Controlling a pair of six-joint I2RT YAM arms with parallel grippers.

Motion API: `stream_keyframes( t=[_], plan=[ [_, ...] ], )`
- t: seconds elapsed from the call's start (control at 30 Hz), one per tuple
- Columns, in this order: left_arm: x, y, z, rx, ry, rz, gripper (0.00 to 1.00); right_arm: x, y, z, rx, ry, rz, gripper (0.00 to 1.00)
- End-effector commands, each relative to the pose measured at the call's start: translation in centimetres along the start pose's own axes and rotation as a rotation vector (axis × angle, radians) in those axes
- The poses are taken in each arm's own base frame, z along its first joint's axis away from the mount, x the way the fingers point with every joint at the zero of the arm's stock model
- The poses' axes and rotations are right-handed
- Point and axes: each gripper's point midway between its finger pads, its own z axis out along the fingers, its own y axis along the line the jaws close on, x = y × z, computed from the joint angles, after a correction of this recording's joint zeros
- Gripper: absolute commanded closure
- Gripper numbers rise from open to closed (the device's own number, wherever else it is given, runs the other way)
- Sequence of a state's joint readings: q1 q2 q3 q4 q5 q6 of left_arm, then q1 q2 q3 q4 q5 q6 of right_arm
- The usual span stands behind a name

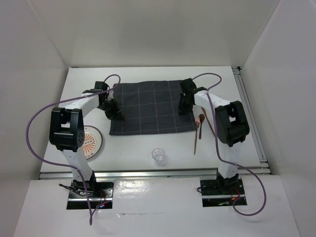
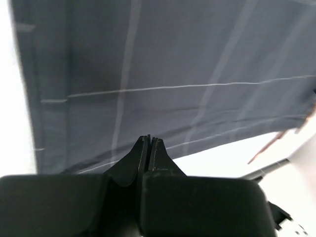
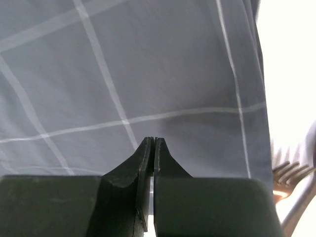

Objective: Set the dinner table for one person

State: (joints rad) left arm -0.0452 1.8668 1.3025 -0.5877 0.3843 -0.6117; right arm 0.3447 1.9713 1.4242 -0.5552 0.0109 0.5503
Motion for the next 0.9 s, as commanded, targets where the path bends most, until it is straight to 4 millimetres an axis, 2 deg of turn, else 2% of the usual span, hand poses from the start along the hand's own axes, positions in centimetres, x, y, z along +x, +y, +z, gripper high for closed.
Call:
stream_keyframes(
  t=[0.0,0.03,0.07,0.17,0.23,0.27,0.3,0.37,0.43,0.5,0.6,0.67,0.73,0.87],
  plan=[
    [0.3,2.4,1.4,-0.088,-0.006,-0.042,1.00,1.8,-0.9,-0.3,0.017,0.021,0.002,1.00],
    [0.2,2.6,1.4,-0.096,-0.011,-0.042,1.00,2.2,-0.9,-0.5,0.011,0.028,0.013,1.00],
    [0.4,2.9,1.9,-0.104,0.003,-0.048,1.00,3.6,-1.0,-0.1,0.012,0.057,0.011,1.00],
    [-0.2,3.2,2.6,-0.124,0.011,-0.054,1.00,5.2,-1.4,0.2,0.024,0.081,0.026,1.00],
    [-1.1,3.0,2.9,-0.131,0.005,-0.053,1.00,6.9,-2.5,0.3,0.044,0.107,0.040,1.00],
    [-1.1,3.1,2.9,-0.131,0.006,-0.042,1.00,6.7,-2.3,0.0,0.039,0.100,0.054,1.00],
    [-1.3,3.0,3.1,-0.134,0.012,-0.045,1.00,7.4,-2.8,0.1,0.045,0.108,0.054,1.00],
    [-1.1,3.6,3.5,-0.155,0.026,-0.053,1.00,7.7,-3.0,-0.1,0.042,0.103,0.064,1.00],
    [-1.6,3.2,3.4,-0.149,0.015,-0.048,1.00,8.3,-3.3,-0.2,0.049,0.111,0.073,1.00],
    [-2.2,2.9,3.2,-0.148,-0.003,-0.032,1.00,8.3,-3.2,-0.6,0.047,0.097,0.064,1.00],
    [-2.1,3.1,2.8,-0.165,0.004,-0.027,1.00,8.3,-3.6,-0.6,0.068,0.094,0.062,1.00],
    [-2.3,2.9,2.5,-0.160,-0.004,-0.023,1.00,8.3,-4.2,0.1,0.100,0.095,0.051,1.00],
    [-2.2,2.7,1.8,-0.162,-0.022,-0.017,1.00,7.2,-3.8,0.4,0.106,0.071,0.050,1.00],
    [-1.7,3.8,1.9,-0.199,-0.028,-0.021,1.00,6.5,-3.8,1.7,0.134,0.064,0.039,1.00]
  ],
)
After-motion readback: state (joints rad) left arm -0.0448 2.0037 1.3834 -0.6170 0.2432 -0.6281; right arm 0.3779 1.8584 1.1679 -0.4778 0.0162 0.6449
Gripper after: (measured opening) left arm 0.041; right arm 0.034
